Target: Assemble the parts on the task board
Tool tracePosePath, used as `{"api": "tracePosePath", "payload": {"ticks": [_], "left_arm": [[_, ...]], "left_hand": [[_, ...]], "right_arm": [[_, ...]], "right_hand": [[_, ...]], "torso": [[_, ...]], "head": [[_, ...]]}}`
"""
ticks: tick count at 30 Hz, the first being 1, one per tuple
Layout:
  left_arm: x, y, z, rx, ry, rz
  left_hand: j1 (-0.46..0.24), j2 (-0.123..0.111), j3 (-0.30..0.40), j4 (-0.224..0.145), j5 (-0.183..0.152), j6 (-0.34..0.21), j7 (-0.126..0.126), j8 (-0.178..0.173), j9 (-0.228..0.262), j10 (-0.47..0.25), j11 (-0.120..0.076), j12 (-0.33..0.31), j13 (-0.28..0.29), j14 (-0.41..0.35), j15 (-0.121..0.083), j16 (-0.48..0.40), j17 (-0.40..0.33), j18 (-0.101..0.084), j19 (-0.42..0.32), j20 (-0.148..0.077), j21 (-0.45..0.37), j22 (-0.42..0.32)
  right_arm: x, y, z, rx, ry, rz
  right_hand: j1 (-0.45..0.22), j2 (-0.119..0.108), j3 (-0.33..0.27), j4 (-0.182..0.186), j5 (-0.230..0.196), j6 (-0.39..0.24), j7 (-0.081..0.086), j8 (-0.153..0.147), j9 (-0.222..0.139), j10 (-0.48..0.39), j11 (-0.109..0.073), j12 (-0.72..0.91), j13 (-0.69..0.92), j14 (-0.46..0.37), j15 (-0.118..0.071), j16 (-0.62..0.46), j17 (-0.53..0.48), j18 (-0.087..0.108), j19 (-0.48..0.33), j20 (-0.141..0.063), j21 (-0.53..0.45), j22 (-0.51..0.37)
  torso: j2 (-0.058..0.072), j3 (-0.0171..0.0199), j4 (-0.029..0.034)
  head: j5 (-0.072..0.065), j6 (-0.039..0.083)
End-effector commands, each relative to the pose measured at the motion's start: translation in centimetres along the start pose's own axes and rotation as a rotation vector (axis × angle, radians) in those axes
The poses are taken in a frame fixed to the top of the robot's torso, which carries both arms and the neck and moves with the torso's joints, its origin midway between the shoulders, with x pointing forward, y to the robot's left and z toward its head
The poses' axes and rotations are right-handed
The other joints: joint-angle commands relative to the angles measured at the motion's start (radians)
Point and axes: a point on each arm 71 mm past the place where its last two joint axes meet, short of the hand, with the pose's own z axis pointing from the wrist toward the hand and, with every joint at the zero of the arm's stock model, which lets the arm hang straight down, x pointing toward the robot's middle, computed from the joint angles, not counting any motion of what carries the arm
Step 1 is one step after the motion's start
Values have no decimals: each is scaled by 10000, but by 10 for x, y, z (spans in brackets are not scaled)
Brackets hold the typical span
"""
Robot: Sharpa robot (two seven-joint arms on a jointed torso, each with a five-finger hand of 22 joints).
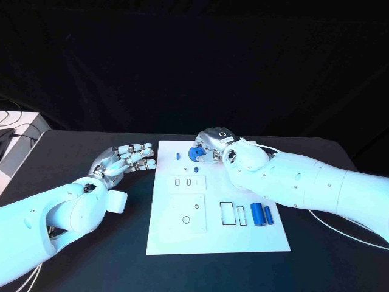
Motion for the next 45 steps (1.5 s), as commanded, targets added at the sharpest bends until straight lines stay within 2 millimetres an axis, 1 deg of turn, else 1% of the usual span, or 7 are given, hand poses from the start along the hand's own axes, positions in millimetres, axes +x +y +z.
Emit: {"api": "tracePosePath", "payload": {"ticks": [1,6,7,9,15,19,45], "left_arm": [[3,-1,0,94,171,-21],[3,-1,0,78,170,-20],[2,-1,0,76,168,-19],[2,-1,0,72,162,-16],[1,-1,0,53,145,-7],[1,-1,0,21,97,35],[0,-1,0,41,49,51]], "left_hand": [[-49,44,5,-52,-55,-13,-2,4,15,-27,22,-17,13,-51,3,-16,-14,-131,-42,-7,-33,-7],[-59,41,-1,-45,-53,-40,5,2,13,-29,24,-17,14,-55,7,-18,-16,-133,-43,-6,-35,-8],[-59,41,-1,-45,-53,-40,5,2,13,-29,24,-17,14,-55,7,-18,-16,-133,-43,-6,-35,-8],[-59,41,-1,-45,-53,-40,5,2,13,-29,24,-17,14,-55,7,-18,-16,-133,-43,-6,-35,-8],[-74,39,-10,-31,-58,-55,8,2,13,-40,29,-19,13,-57,9,-18,-16,-132,-44,-4,-37,-9],[-81,33,-17,-27,-59,-61,10,2,12,-43,29,-16,14,-56,10,-17,-16,-133,-44,-2,-38,-9],[-52,53,-1,-22,-54,-65,22,1,11,-48,35,-17,13,-89,19,-19,-29,-128,-59,7,-58,-12]], "right_arm": [[3,1,0,-76,116,-95],[5,1,1,-80,220,-14],[5,1,1,-74,234,10],[5,1,1,-57,263,42],[7,-1,1,18,401,66],[8,-3,0,112,551,155],[11,-26,-12,509,839,260]], "right_hand": [[-20,-143,-1,94,-165,94,257,24,-37,-74,31,-86,-38,1,26,-57,14,-123,925,-17,-58,2240],[-212,-364,-284,481,-724,-303,331,21,-161,-188,102,-250,-197,-4,83,-61,49,-110,924,41,-64,2242],[-460,-373,-465,714,-518,-428,357,19,-221,-212,128,-276,-227,-6,102,-60,58,-108,925,59,-61,2244],[-470,-304,-783,976,-476,-468,368,33,-247,-257,146,-284,-287,-10,119,-55,90,-93,924,105,-73,2242],[-911,-364,-854,1563,-433,-546,391,35,-241,-323,182,-302,-386,-15,149,-57,143,-85,925,143,-59,2247],[-1070,-330,-872,1652,-144,-495,376,30,-242,-302,173,-277,-386,-16,144,-65,153,-90,926,137,-48,2249],[-1255,-206,-863,1619,-44,-337,343,43,-234,-254,150,-224,-384,-2,128,-93,182,-96,926,114,-45,2248]], "torso": [[-1,-3,-12],[-1,-3,-7],[-5,-3,-6],[-8,-1,-5],[-3,8,-20],[-5,12,-20],[-6,17,-18]], "head": [[20,-6],[19,-33],[21,-31],[23,-26],[36,-8],[35,-6],[19,38]]}}
